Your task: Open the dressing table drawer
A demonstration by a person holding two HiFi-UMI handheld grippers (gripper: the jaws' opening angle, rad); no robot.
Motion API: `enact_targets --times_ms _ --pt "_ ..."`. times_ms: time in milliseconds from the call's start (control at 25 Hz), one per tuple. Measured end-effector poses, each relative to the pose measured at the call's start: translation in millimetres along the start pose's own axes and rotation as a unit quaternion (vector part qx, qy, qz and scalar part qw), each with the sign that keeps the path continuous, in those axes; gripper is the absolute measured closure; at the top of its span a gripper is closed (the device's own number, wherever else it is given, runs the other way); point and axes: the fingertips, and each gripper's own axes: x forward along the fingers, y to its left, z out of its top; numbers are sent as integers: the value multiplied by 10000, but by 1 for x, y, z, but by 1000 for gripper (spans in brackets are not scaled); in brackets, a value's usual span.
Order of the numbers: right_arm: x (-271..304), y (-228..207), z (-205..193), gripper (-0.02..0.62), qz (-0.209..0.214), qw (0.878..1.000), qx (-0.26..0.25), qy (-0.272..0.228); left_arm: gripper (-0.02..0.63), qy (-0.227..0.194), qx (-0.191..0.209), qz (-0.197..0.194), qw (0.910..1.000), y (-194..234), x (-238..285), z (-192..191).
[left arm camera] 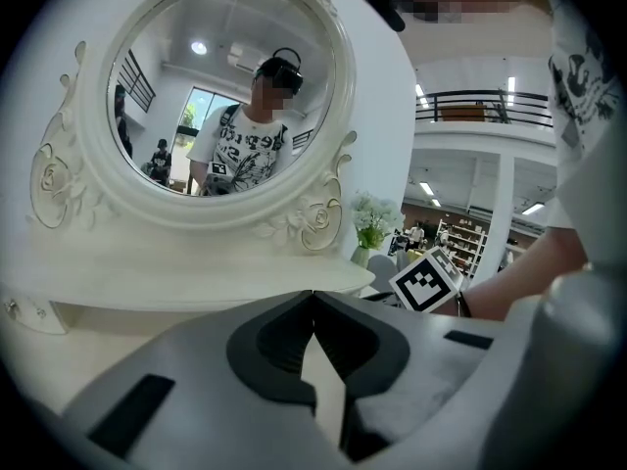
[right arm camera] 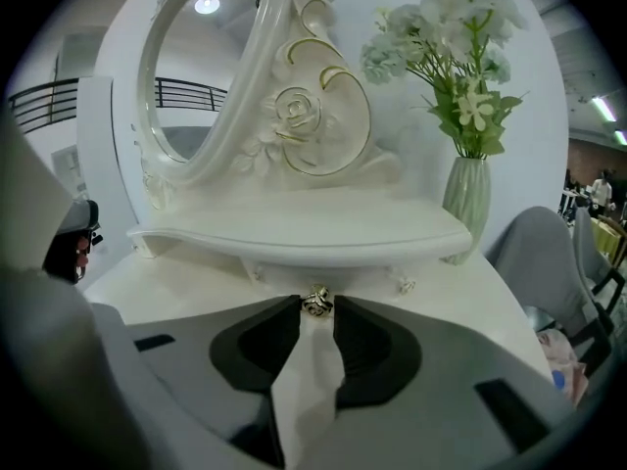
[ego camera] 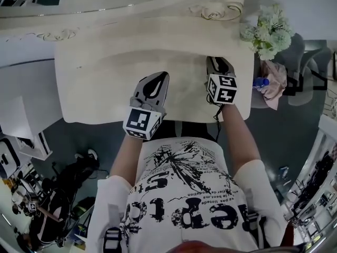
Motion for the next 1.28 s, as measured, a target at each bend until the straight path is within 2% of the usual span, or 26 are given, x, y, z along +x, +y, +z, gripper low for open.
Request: enact_targets --times_ms 240,1080,1280 --pt "0 1 -1 489 -123 9999 -56 45 587 -5 80 -34 10000 2 -6 3" --pt "-56 20 -55 491 20 9994 280 207 588 66 104 148 9998 -16 -42 -12" --pt "-56 21 -57 487 74 9992 360 167 588 64 158 147 9997 -19 -45 -11"
